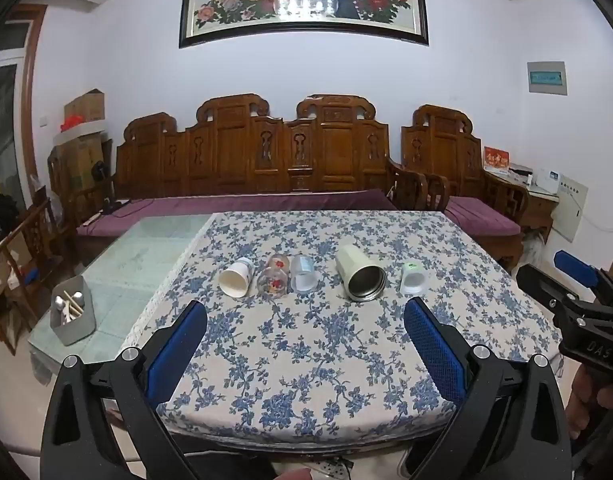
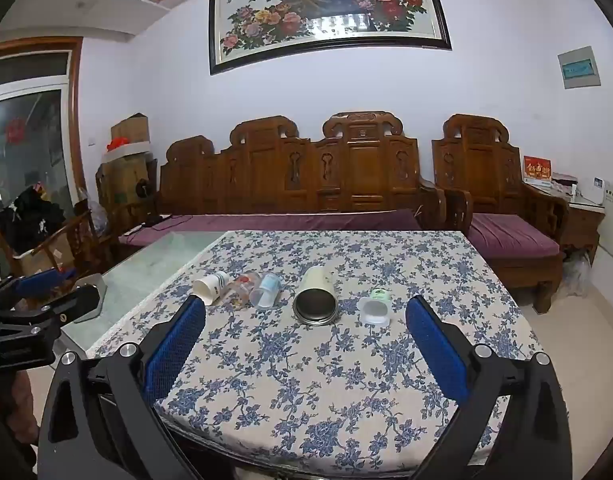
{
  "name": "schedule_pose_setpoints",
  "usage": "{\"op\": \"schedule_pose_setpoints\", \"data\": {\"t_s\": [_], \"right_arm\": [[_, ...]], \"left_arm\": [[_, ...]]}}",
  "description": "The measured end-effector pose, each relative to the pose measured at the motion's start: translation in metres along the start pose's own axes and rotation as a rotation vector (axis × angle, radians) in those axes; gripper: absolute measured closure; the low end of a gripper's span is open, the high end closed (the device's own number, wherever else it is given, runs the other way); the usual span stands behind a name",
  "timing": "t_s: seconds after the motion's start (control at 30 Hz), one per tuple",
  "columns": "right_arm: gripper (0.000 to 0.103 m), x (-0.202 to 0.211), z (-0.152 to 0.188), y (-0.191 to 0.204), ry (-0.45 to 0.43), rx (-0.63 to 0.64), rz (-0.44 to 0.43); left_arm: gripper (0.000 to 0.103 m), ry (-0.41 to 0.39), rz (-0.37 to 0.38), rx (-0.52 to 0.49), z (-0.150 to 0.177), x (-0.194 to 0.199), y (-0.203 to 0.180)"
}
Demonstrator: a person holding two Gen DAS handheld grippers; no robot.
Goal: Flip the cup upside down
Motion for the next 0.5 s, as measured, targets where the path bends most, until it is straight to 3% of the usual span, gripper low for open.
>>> {"op": "schedule_pose_setpoints", "data": {"t_s": [0.5], "right_arm": [[0.002,0.0009,0.0002,0.0002,-0.004,0.002,-0.001]], "left_arm": [[0.008,-0.003,0.004,0.003,-0.0023,0.0026,-0.0042]]}}
Point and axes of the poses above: each gripper's, at about its wrist camera, not at the fingertips, and x roughly against the way its jaws point, y to its left, z to its underside, the point moved 6 cm from there along -x, roughly the way its jaws point, and after that the axes turned 5 degrees about -y, right-handed, at the moved point
